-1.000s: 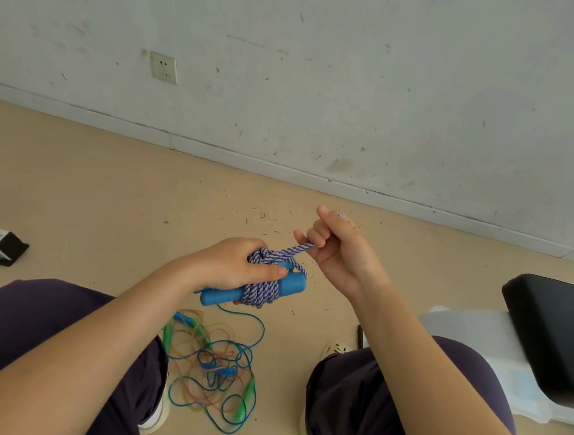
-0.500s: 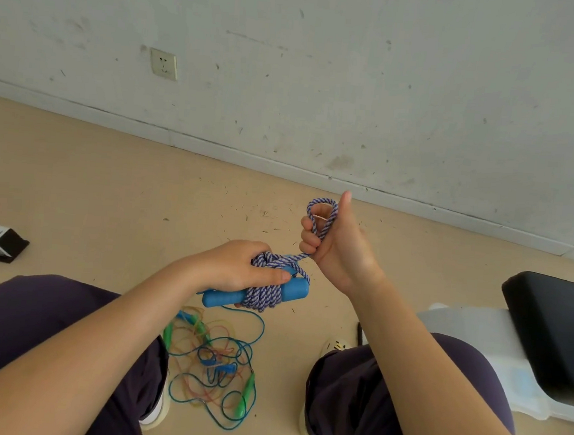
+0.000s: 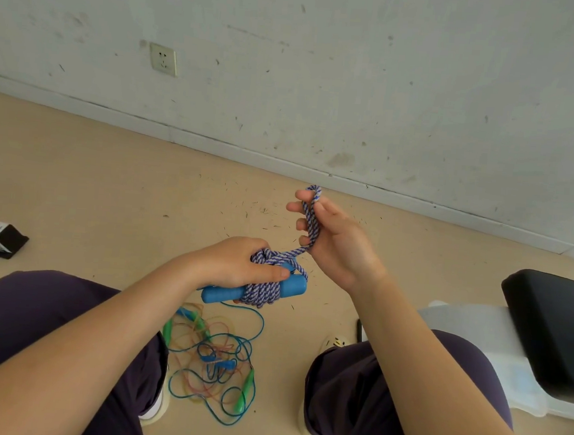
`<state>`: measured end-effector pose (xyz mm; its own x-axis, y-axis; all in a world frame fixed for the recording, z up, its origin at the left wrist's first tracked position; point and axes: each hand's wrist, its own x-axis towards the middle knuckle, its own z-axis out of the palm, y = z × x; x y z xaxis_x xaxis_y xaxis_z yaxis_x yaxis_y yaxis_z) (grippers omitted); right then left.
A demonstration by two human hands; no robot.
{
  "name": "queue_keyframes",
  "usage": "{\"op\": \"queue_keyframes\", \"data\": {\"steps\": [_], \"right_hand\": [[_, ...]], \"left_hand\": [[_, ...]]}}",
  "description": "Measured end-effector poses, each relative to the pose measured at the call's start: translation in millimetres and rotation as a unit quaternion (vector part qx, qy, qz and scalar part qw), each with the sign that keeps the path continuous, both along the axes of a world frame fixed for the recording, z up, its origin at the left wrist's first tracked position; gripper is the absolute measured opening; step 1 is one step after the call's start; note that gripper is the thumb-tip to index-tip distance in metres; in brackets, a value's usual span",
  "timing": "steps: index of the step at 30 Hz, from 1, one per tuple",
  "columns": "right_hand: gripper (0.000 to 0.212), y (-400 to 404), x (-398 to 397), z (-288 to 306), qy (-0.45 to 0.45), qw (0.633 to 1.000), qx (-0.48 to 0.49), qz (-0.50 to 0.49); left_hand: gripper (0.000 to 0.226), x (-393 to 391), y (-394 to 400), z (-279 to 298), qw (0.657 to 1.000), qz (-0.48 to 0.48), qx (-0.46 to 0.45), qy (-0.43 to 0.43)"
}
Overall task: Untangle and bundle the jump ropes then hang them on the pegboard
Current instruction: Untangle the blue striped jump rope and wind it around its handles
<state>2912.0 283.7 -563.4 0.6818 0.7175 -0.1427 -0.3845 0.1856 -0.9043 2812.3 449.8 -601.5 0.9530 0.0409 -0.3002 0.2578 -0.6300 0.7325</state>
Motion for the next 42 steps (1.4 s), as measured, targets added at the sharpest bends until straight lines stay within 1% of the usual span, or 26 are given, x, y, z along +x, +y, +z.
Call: {"op": "queue_keyframes", "data": {"steps": [5,8,12,16,18,21,23,24,26,30,33,36,39,42], "right_hand": [[0.02,1,-4,-1,-0.021,0.999,0.002,-0.027],[0.012,2,-4,0,-0.022,0.999,-0.007,-0.024],[0.016,1,-4,1,-0.015,1.0,-0.01,-0.012],[0.019,2,-4,1,-0.008,1.0,-0.014,-0.022],[0.017,4,-4,1,-0.026,0.998,-0.038,-0.031],[0.019,5,-4,-1,-0.068,0.992,-0.093,-0.053],[0.018,4,-3,-1,-0.094,0.987,-0.112,-0.061],[0.017,3,-2,0,-0.103,0.986,-0.112,-0.062],[0.014,0,0,2,-0.118,0.986,-0.106,-0.059],[0.01,-4,-2,4,-0.159,0.98,-0.116,-0.027],[0.009,-1,-10,1,-0.193,0.969,-0.157,-0.001],[0.01,4,-14,-3,-0.232,0.95,-0.205,-0.04],[0.014,5,-12,-7,-0.314,0.909,-0.254,-0.103],[0.014,6,-11,-10,-0.411,0.857,-0.283,-0.127]], "left_hand": [[0.043,0,0,1,1.0,0.006,-0.002,-0.001],[0.043,0,-1,2,1.0,-0.002,0.011,0.001],[0.042,0,0,2,1.0,-0.002,0.012,0.002],[0.043,1,1,0,1.0,0.001,0.015,-0.001],[0.053,0,0,0,1.0,0.01,0.001,0.002],[0.076,-2,-1,5,0.998,0.031,-0.057,0.005],[0.082,-3,0,7,0.995,0.042,-0.087,-0.001],[0.081,-3,1,8,0.994,0.053,-0.1,-0.007],[0.072,-3,4,8,0.987,0.092,-0.131,-0.021],[0.043,0,14,9,0.963,0.199,-0.165,-0.074],[0.035,1,17,12,0.945,0.248,-0.183,-0.109],[0.035,1,14,12,0.946,0.25,-0.161,-0.126],[0.034,1,12,12,0.95,0.242,-0.141,-0.135],[0.033,1,11,12,0.961,0.218,-0.094,-0.143]]}}
